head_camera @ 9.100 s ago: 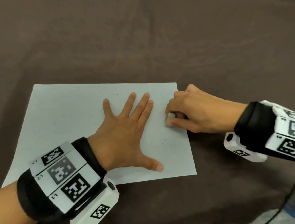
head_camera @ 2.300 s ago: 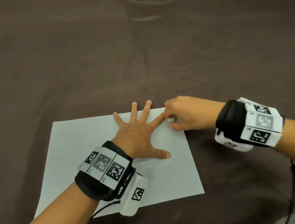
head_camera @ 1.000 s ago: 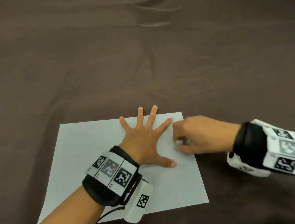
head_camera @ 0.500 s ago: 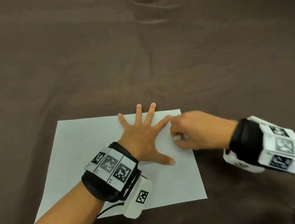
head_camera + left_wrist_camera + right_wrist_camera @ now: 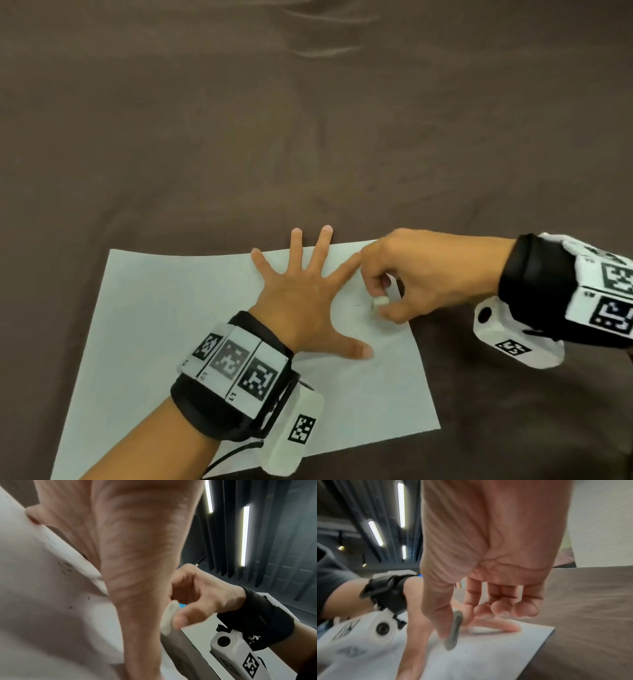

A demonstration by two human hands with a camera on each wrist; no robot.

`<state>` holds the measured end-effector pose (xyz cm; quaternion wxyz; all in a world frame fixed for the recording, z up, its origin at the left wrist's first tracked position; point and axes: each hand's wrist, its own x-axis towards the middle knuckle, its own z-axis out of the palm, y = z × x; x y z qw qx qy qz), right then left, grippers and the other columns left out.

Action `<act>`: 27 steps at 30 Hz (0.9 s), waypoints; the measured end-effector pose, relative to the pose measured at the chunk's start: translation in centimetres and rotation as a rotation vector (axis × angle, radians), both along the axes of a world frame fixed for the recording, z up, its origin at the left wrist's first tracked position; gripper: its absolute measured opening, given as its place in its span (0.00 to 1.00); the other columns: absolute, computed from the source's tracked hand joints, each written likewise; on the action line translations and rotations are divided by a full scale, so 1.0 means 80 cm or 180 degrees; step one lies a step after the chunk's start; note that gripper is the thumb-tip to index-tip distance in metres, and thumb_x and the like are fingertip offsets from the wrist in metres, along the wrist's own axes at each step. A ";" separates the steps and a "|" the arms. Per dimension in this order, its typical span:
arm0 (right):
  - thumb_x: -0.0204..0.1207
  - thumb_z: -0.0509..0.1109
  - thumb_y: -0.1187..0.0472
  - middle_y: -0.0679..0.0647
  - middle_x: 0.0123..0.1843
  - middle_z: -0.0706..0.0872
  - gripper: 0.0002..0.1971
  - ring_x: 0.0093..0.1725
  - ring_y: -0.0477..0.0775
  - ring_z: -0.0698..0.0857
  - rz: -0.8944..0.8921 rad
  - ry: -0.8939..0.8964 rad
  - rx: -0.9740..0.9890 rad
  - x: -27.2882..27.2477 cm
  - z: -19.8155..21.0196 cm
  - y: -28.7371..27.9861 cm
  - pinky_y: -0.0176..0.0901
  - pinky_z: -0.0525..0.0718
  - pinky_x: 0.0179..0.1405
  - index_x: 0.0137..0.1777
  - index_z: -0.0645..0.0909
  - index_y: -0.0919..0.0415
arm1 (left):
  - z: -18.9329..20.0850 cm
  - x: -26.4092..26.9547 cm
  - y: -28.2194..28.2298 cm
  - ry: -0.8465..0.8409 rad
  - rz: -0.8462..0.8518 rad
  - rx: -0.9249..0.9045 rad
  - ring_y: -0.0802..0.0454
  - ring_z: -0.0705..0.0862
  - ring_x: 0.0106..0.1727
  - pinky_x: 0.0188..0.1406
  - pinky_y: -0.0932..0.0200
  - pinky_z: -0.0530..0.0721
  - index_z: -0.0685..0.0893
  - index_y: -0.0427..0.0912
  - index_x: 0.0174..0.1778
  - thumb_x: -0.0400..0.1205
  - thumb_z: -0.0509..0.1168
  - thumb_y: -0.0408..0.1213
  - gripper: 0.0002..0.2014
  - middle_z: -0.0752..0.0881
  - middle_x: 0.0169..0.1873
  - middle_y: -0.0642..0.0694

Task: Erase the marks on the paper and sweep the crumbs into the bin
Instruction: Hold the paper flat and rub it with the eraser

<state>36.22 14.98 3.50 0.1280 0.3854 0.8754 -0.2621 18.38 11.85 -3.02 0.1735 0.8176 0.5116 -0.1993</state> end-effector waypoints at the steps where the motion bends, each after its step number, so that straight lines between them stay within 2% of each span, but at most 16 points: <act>1: 0.67 0.76 0.50 0.42 0.42 0.79 0.09 0.39 0.40 0.78 -0.0140 0.0248 0.0005 0.003 0.003 0.002 0.31 0.76 0.34 0.37 0.80 0.50 | 0.000 0.000 0.000 -0.0025 0.0008 -0.0026 0.31 0.24 0.80 0.69 0.12 0.44 0.24 0.69 0.77 0.61 0.58 0.85 0.61 0.19 0.79 0.47; 3: 0.66 0.77 0.55 0.44 0.42 0.81 0.08 0.39 0.39 0.79 -0.0392 0.0614 0.0076 0.008 0.005 0.006 0.31 0.78 0.33 0.36 0.79 0.52 | 0.003 0.000 -0.001 -0.0092 0.0026 -0.0048 0.33 0.24 0.81 0.69 0.12 0.43 0.27 0.67 0.79 0.61 0.59 0.84 0.61 0.19 0.79 0.47; 6: 0.66 0.76 0.62 0.46 0.36 0.84 0.06 0.34 0.41 0.81 -0.0631 0.0644 0.0081 0.012 -0.007 0.006 0.36 0.81 0.32 0.39 0.80 0.55 | 0.008 0.004 -0.007 -0.0205 -0.0060 0.0193 0.37 0.30 0.83 0.72 0.15 0.45 0.37 0.63 0.83 0.64 0.62 0.81 0.59 0.23 0.81 0.48; 8: 0.69 0.75 0.64 0.46 0.35 0.84 0.06 0.34 0.41 0.81 -0.0634 0.0640 0.0086 0.012 -0.018 0.003 0.32 0.80 0.32 0.42 0.80 0.56 | 0.012 0.008 -0.011 -0.0347 -0.0129 0.0280 0.39 0.36 0.84 0.75 0.19 0.47 0.43 0.60 0.84 0.67 0.65 0.76 0.56 0.30 0.83 0.50; 10: 0.71 0.75 0.63 0.46 0.36 0.84 0.05 0.36 0.43 0.81 -0.0588 0.0667 0.0140 0.014 -0.026 0.002 0.32 0.80 0.34 0.43 0.82 0.55 | 0.013 0.011 -0.014 -0.0510 -0.0117 0.0210 0.42 0.41 0.84 0.76 0.23 0.51 0.45 0.58 0.84 0.69 0.67 0.72 0.54 0.37 0.84 0.51; 12: 0.72 0.75 0.61 0.45 0.38 0.84 0.04 0.37 0.44 0.82 -0.0564 0.0712 0.0170 0.019 -0.031 0.003 0.35 0.82 0.36 0.44 0.84 0.53 | 0.012 0.014 -0.016 -0.0554 -0.0048 0.0170 0.43 0.42 0.84 0.77 0.23 0.51 0.43 0.57 0.84 0.69 0.66 0.73 0.55 0.40 0.85 0.52; 15: 0.72 0.75 0.59 0.43 0.40 0.84 0.02 0.40 0.43 0.82 -0.0538 0.0731 0.0255 0.027 -0.032 0.002 0.41 0.83 0.41 0.44 0.85 0.52 | 0.008 0.017 -0.019 -0.0453 0.0051 0.0203 0.44 0.41 0.85 0.77 0.22 0.48 0.41 0.57 0.84 0.68 0.62 0.78 0.57 0.37 0.85 0.53; 18: 0.73 0.74 0.58 0.42 0.40 0.83 0.02 0.40 0.43 0.81 -0.0484 0.0589 0.0270 0.030 -0.026 -0.015 0.36 0.81 0.41 0.44 0.85 0.50 | 0.005 0.018 -0.019 -0.0346 0.0044 0.0200 0.44 0.39 0.85 0.76 0.20 0.48 0.36 0.55 0.84 0.66 0.58 0.81 0.60 0.32 0.84 0.53; 22: 0.74 0.72 0.56 0.43 0.39 0.83 0.01 0.39 0.43 0.80 -0.0077 0.0327 -0.0194 0.026 -0.019 -0.045 0.36 0.80 0.40 0.44 0.84 0.48 | 0.002 0.020 -0.022 -0.0244 -0.0022 0.0176 0.42 0.36 0.85 0.74 0.18 0.46 0.30 0.53 0.83 0.63 0.55 0.84 0.64 0.27 0.83 0.50; 25: 0.72 0.74 0.57 0.44 0.37 0.81 0.04 0.37 0.43 0.79 -0.0389 0.0537 0.0011 0.030 -0.022 -0.016 0.34 0.78 0.35 0.40 0.83 0.47 | 0.003 0.021 -0.022 -0.0198 -0.0025 0.0128 0.42 0.35 0.85 0.75 0.18 0.45 0.28 0.53 0.82 0.63 0.55 0.84 0.64 0.25 0.82 0.50; 27: 0.71 0.74 0.58 0.44 0.35 0.79 0.05 0.35 0.46 0.78 -0.0555 0.0720 0.0134 0.035 -0.027 0.002 0.38 0.79 0.35 0.38 0.81 0.47 | 0.003 0.020 -0.022 -0.0185 -0.0004 0.0137 0.43 0.35 0.85 0.75 0.18 0.45 0.27 0.52 0.82 0.63 0.55 0.84 0.65 0.25 0.82 0.51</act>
